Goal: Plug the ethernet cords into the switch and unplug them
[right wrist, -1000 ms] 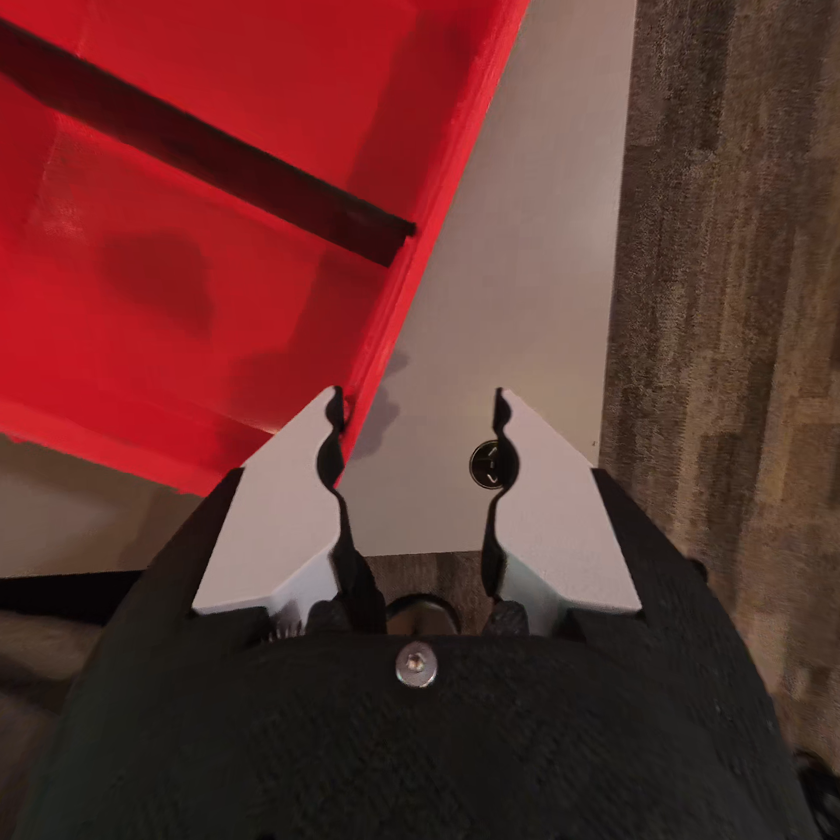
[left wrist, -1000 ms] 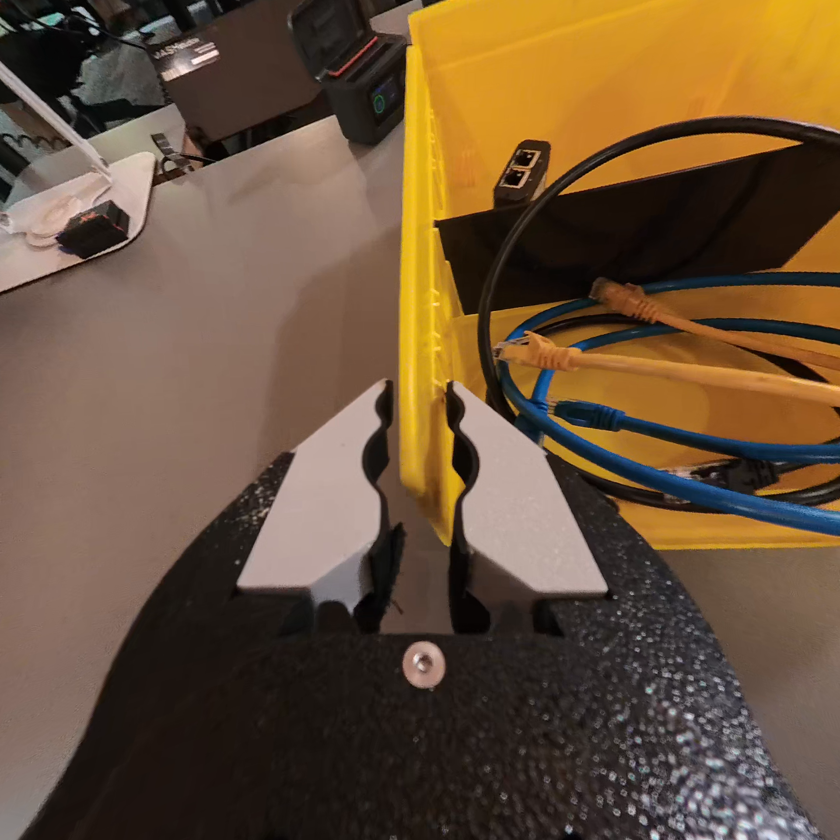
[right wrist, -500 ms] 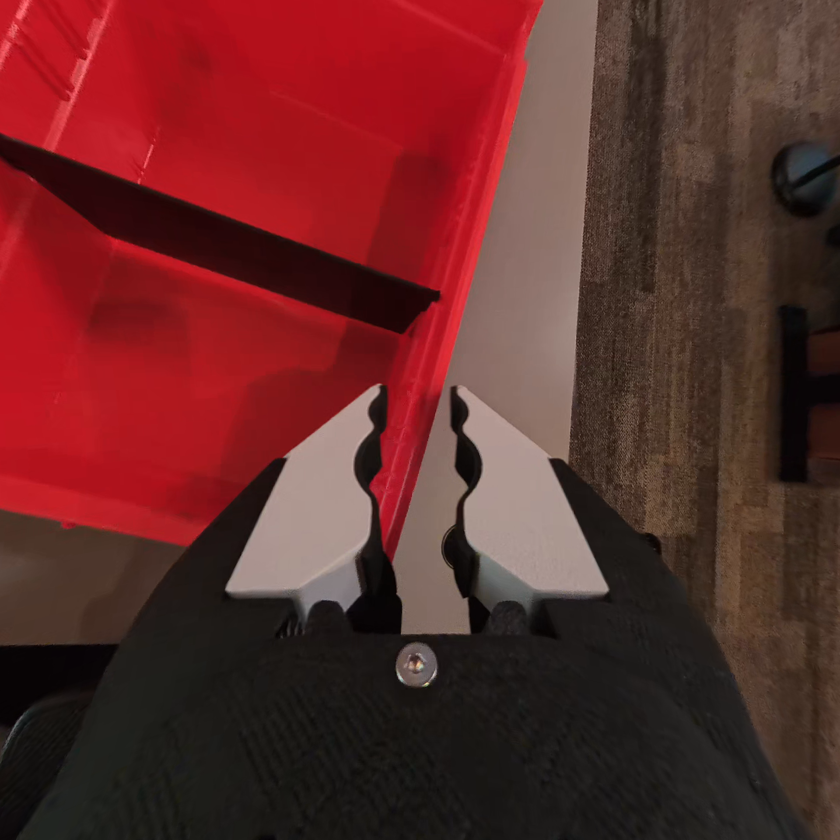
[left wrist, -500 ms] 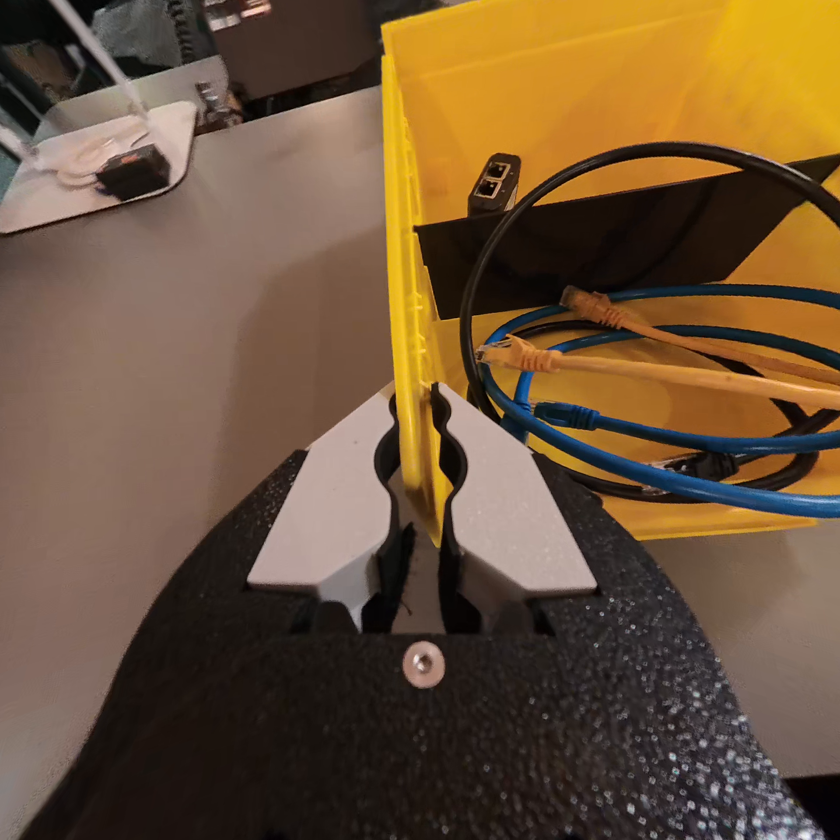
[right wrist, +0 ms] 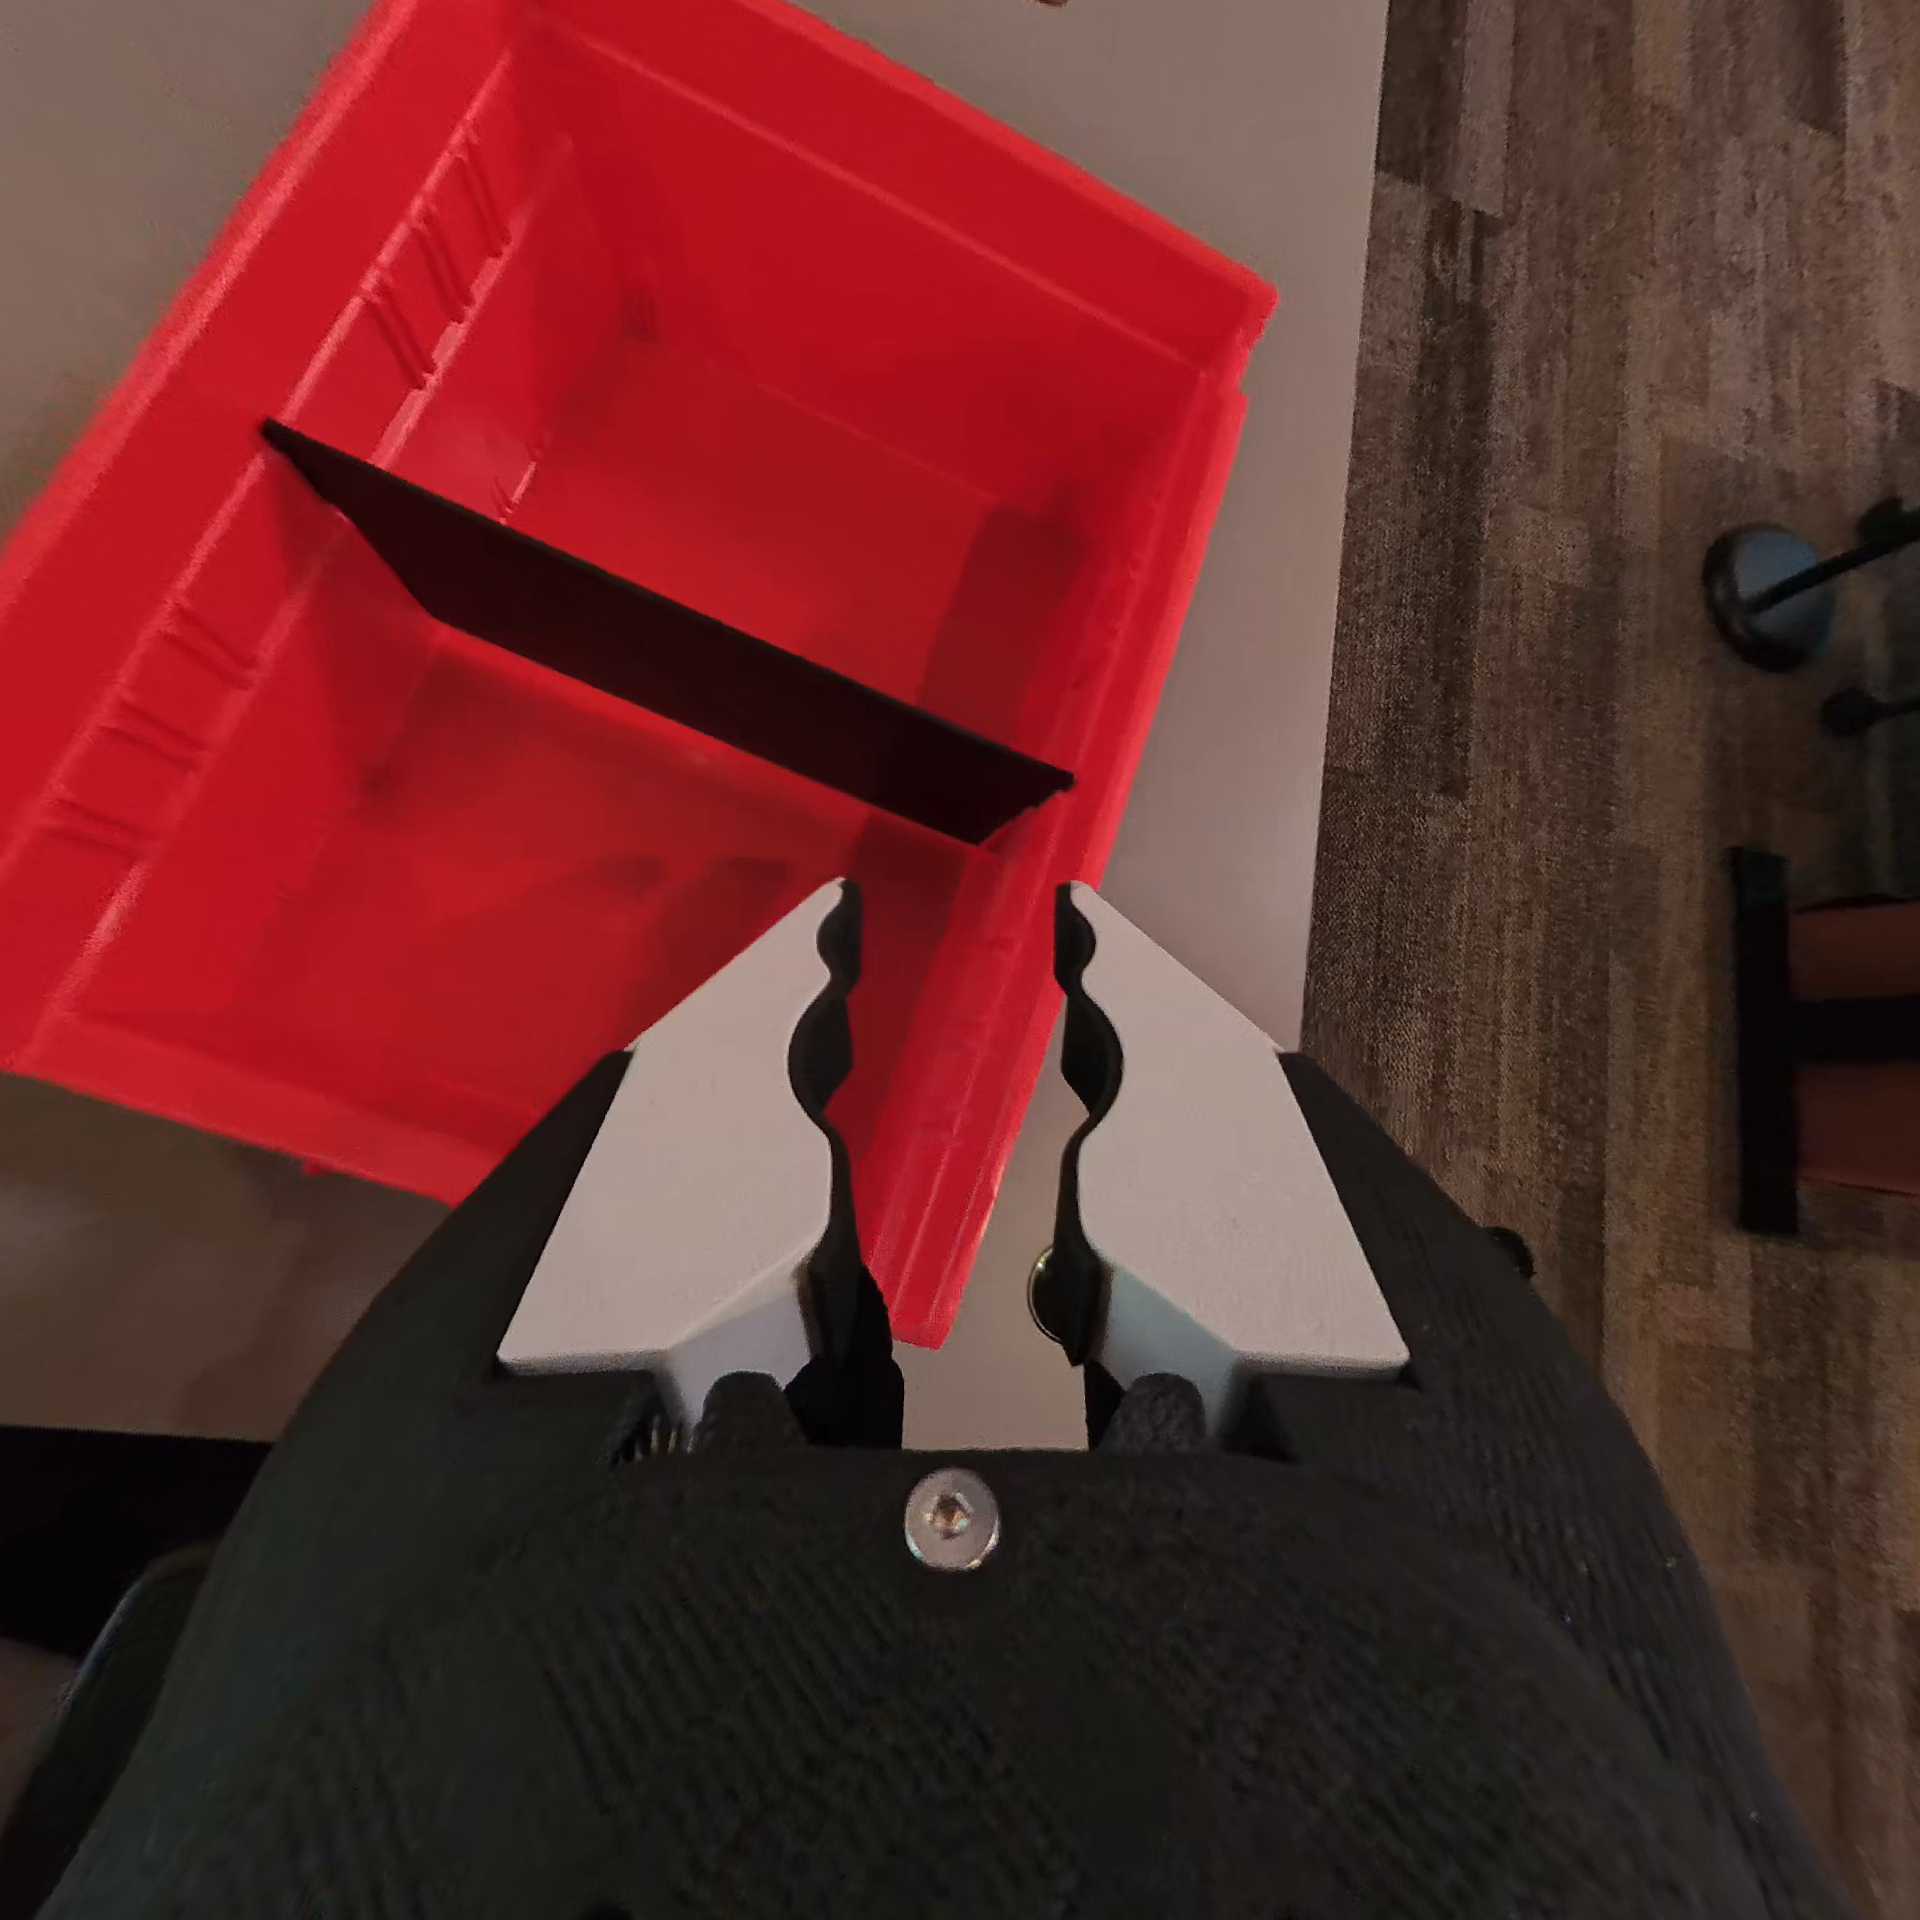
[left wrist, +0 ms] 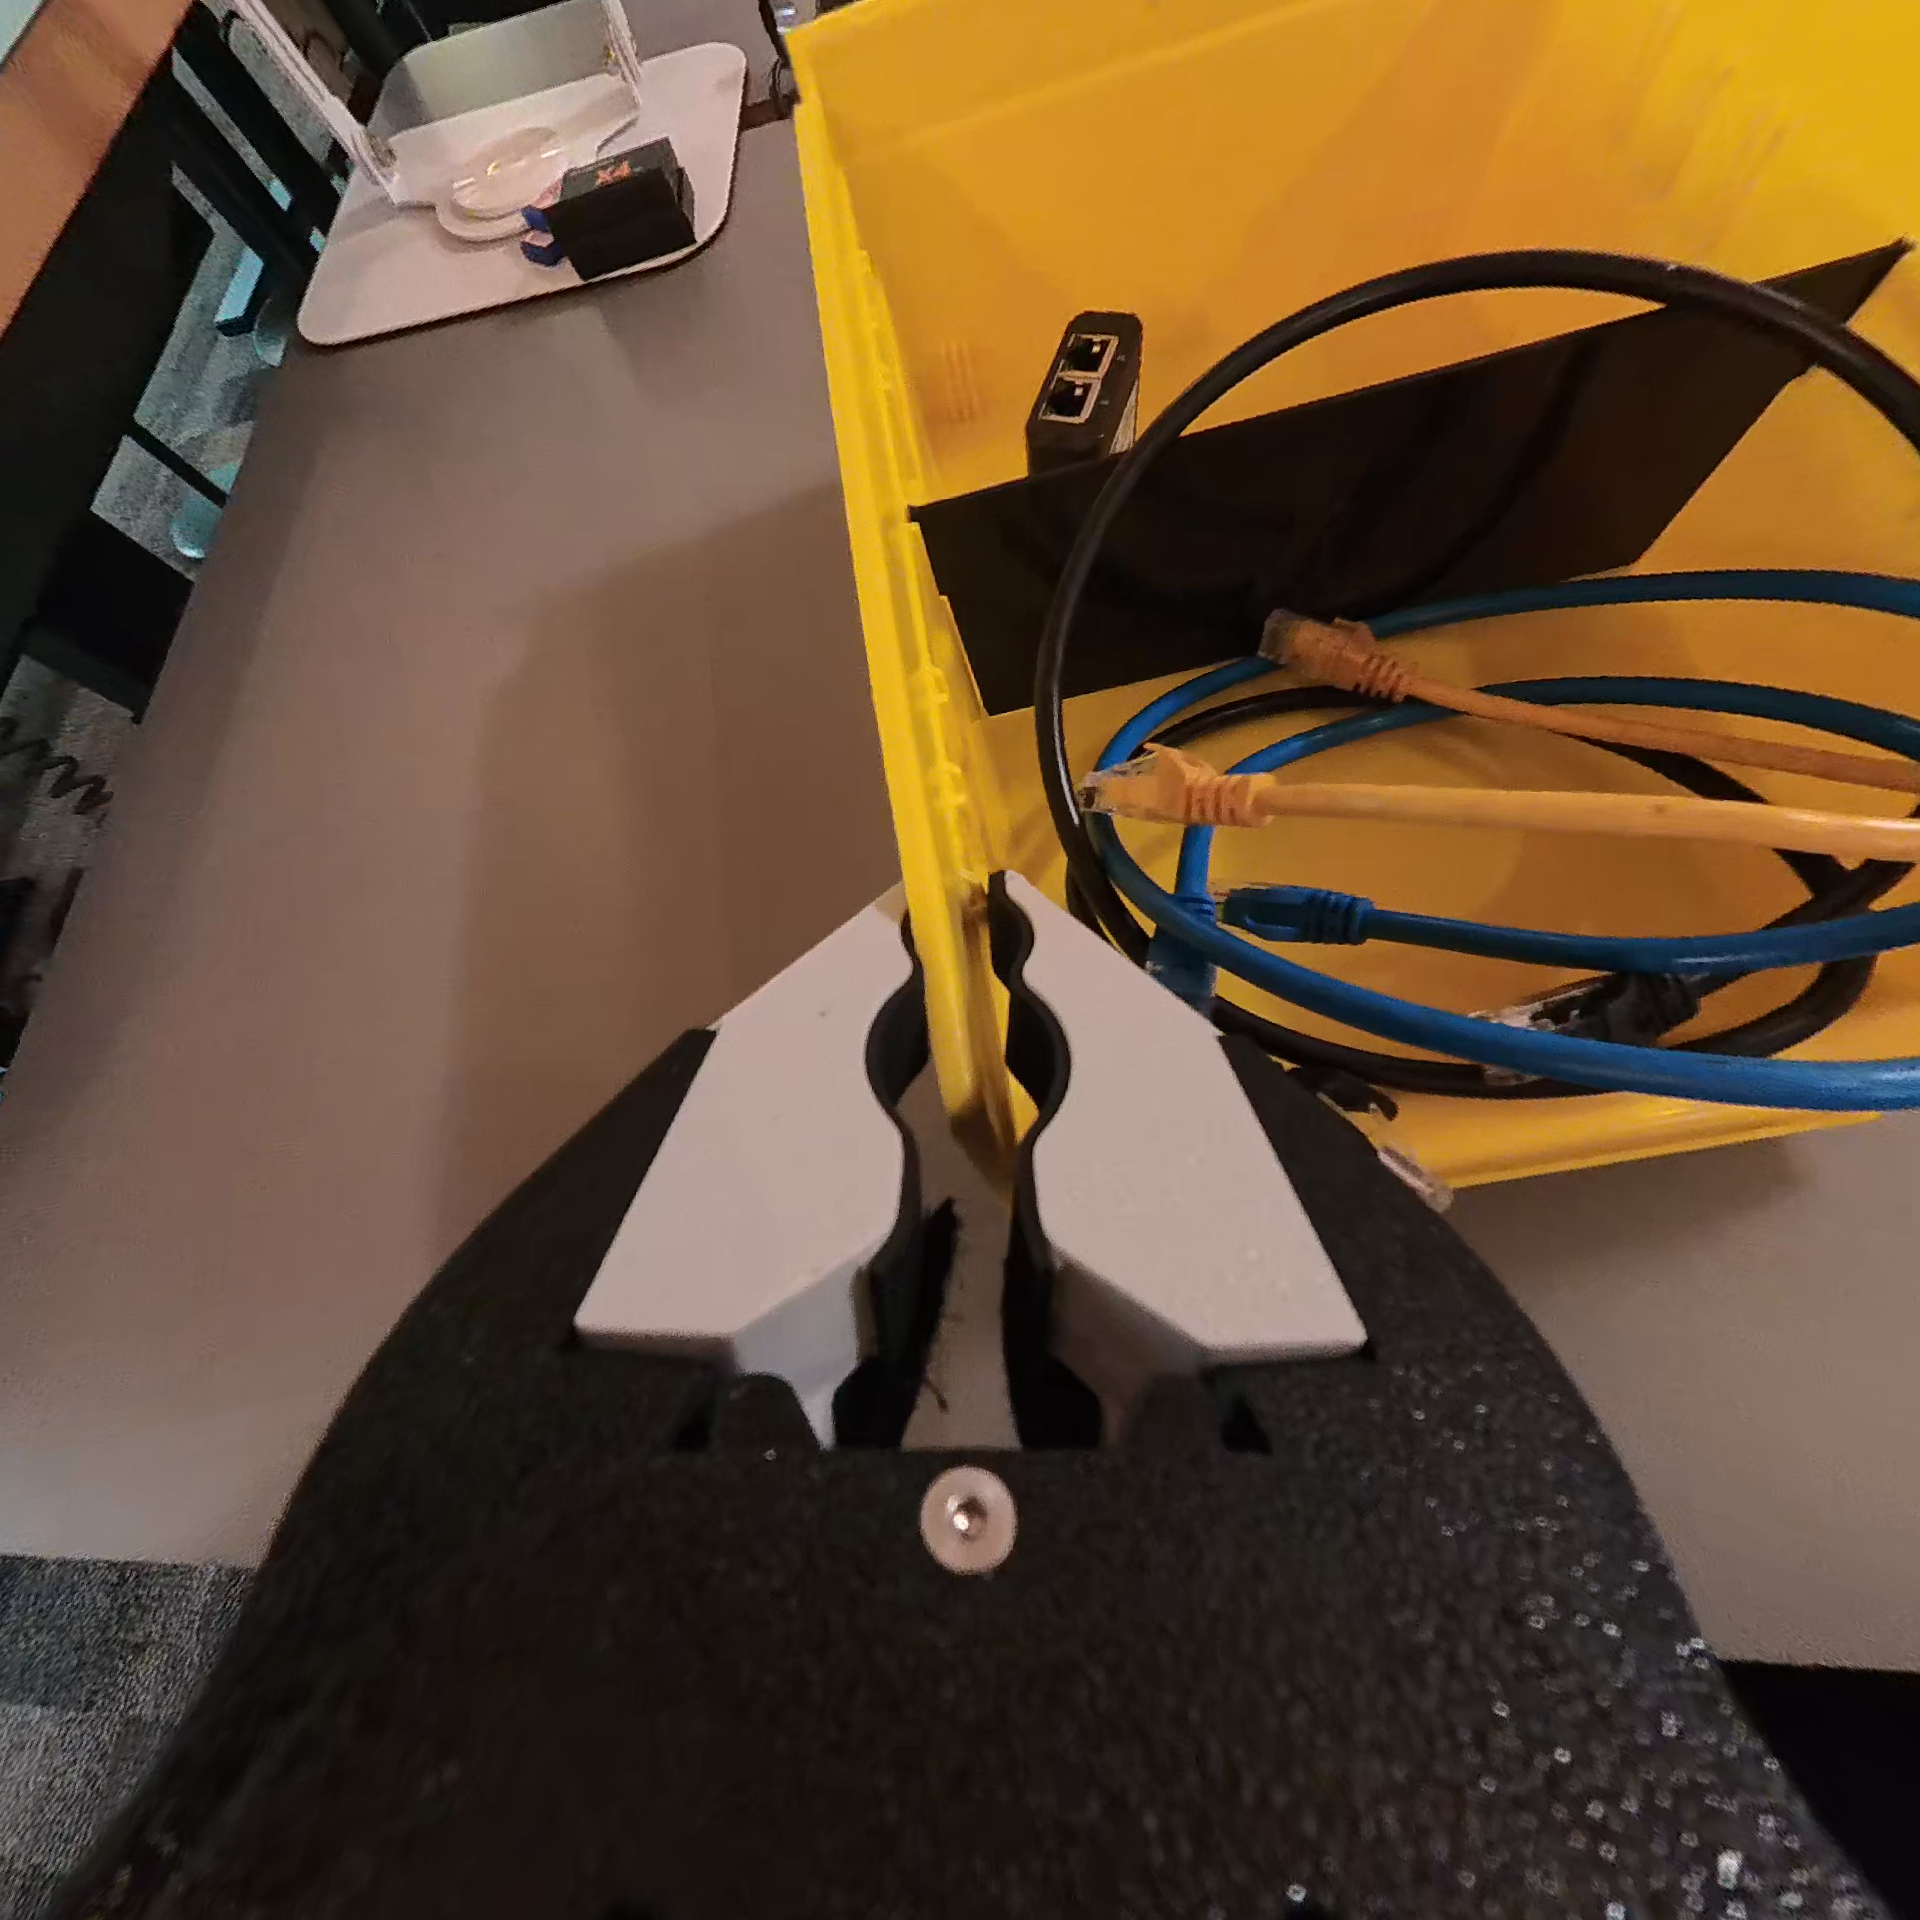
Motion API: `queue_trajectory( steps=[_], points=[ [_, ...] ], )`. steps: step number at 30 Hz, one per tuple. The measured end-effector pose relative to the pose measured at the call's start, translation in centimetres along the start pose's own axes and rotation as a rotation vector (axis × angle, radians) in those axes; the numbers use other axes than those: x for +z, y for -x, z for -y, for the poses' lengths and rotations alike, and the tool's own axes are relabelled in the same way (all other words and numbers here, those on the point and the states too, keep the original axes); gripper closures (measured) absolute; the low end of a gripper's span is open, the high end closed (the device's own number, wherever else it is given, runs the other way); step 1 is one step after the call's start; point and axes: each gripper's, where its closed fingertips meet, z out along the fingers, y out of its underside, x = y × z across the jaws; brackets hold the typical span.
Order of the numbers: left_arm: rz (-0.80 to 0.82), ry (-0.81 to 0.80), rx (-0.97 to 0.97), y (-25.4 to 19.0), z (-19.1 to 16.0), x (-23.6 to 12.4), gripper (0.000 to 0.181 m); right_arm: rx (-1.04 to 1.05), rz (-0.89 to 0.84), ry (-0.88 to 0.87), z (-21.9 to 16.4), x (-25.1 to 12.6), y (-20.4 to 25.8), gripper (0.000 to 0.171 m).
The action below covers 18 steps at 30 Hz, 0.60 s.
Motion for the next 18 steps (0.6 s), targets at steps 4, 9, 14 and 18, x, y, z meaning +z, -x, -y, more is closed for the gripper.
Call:
queue_trajectory(
  steps=[4,9,14,18],
  points=[
    [-0.020,0.008,0.017,0.5,0.2,0.4,0.166,-0.048,0.032,-0.055,1.5,-0.7,1.5,0.136],
    [0.055,-0.088,-0.033,1.7,2.9,-1.3,0.117,-0.087,0.087,-0.176,4.4,-2.2,3.8,0.136],
    [-0.090,-0.359,0.034,-1.1,12.5,-4.4,0.126,-0.116,0.142,-0.350,7.9,-4.7,6.3,0.136],
    [-0.218,-0.129,0.139,-3.6,15.7,1.2,0.128,-0.189,0.133,-0.437,9.6,-6.4,7.9,0.137]
  ],
)
